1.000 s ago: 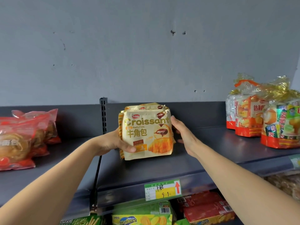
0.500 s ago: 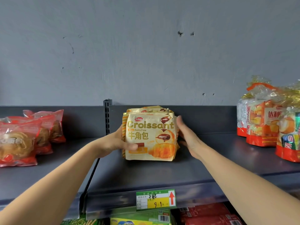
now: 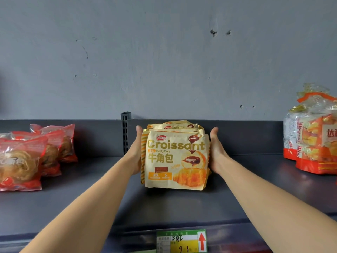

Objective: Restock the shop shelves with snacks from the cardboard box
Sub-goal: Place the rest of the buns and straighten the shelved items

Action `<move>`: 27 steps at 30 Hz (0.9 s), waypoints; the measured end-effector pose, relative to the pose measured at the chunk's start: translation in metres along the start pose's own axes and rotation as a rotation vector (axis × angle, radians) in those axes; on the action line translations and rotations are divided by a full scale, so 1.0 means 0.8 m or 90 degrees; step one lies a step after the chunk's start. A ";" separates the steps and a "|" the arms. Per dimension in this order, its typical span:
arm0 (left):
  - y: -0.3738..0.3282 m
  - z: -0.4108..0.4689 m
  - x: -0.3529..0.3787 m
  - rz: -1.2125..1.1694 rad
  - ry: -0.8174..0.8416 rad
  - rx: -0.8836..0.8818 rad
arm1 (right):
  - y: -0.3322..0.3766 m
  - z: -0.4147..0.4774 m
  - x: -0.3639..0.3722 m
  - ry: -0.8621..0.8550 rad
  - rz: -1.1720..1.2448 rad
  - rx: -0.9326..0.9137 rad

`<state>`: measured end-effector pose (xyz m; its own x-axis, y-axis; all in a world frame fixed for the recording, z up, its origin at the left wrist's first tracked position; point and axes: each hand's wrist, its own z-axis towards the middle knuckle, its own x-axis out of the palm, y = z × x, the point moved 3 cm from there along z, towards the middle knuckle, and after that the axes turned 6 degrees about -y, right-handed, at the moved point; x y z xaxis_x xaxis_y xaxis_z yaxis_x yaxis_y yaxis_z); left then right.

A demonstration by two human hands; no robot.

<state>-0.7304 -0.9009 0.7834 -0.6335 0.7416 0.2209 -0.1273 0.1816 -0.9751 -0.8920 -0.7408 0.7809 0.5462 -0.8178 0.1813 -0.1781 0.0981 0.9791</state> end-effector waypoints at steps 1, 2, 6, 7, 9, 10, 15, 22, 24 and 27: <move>0.000 0.002 0.001 -0.005 0.002 -0.007 | 0.000 0.001 0.002 0.007 0.005 0.004; 0.000 0.004 0.002 -0.011 0.001 -0.011 | 0.000 0.003 0.005 0.014 0.010 0.006; -0.004 0.003 0.006 -0.016 0.016 0.000 | -0.003 0.008 0.017 0.047 0.023 0.022; -0.004 0.003 0.004 -0.018 0.021 0.003 | -0.004 0.009 0.020 0.058 0.026 0.022; -0.006 0.003 0.000 -0.022 0.027 0.008 | -0.003 0.007 0.025 0.075 0.034 0.023; -0.007 0.003 -0.002 -0.020 0.028 0.010 | -0.004 0.007 0.028 0.085 0.035 0.021; -0.009 0.002 -0.015 0.000 0.020 0.013 | -0.007 0.008 0.043 0.127 0.047 0.019; -0.004 0.000 -0.019 -0.012 0.001 0.001 | -0.007 0.016 0.043 0.083 0.001 -0.002; -0.006 -0.001 -0.020 -0.003 -0.012 0.002 | -0.006 0.018 0.036 0.053 -0.018 -0.003; -0.014 -0.007 -0.023 0.038 -0.050 0.021 | -0.004 0.018 0.019 -0.006 -0.061 -0.021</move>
<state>-0.7134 -0.9128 0.7905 -0.6985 0.6972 0.1613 -0.1123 0.1158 -0.9869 -0.8952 -0.7615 0.7792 0.5520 -0.8295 0.0854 -0.0977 0.0374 0.9945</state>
